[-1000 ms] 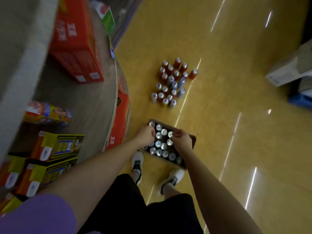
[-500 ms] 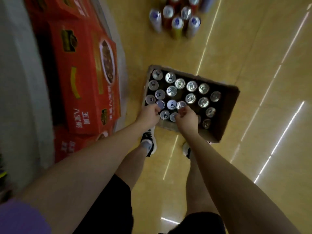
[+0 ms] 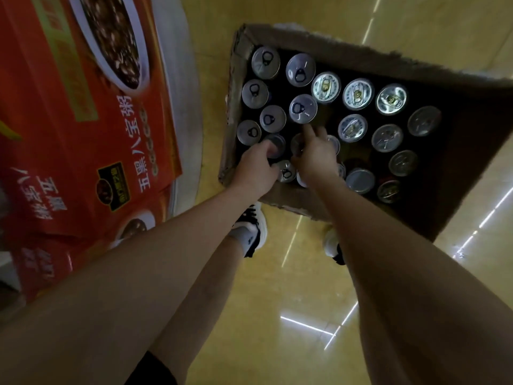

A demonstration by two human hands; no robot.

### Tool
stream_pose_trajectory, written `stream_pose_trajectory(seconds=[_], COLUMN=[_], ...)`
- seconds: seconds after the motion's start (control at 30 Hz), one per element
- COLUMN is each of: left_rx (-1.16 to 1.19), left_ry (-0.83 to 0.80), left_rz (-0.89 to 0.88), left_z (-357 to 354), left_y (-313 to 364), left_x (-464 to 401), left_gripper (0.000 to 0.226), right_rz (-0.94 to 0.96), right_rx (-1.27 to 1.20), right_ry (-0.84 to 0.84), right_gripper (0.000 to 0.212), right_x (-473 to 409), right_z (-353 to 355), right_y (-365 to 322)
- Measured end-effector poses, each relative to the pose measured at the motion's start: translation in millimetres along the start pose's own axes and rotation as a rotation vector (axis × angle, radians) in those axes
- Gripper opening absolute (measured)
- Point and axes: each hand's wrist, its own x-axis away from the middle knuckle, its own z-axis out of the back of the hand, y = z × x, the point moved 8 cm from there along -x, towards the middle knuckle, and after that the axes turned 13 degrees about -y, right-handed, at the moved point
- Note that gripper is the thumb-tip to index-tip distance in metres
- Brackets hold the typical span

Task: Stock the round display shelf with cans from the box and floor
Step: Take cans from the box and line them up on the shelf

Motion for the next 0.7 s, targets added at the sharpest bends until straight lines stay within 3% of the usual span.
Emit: stream_pose_trajectory(seconds=[0.07,0.17,0.3,0.5,0.7], left_rx=[-0.010,0.011,0.025,0.039,0.028], left_ry=[-0.014,-0.002,0.000,-0.058,-0.150], left_rz=[0.004,-0.002,-0.018,-0.119,-0.199], left_z=[0,6,17,32,48], left_y=[-1,5,23,59,96], left_x=[-1,5,22,59,118], left_gripper=[0.031,0.026,0.025,0.052,0.074], right_rz=[-0.012,-0.128,-0.155,-0.107,-0.097], right_rx=[-0.025,-0.023,-0.300,-0.431,-0.407], right_ry=[0.034,0.074,0.085,-0.126,-0.376], right_gripper=[0.048,0.057,0.049,0.030,0.033], right_x=[1,11,37,75,132], right_z=[8,31,65,116,153], right_y=[1,4,10,-4,-51])
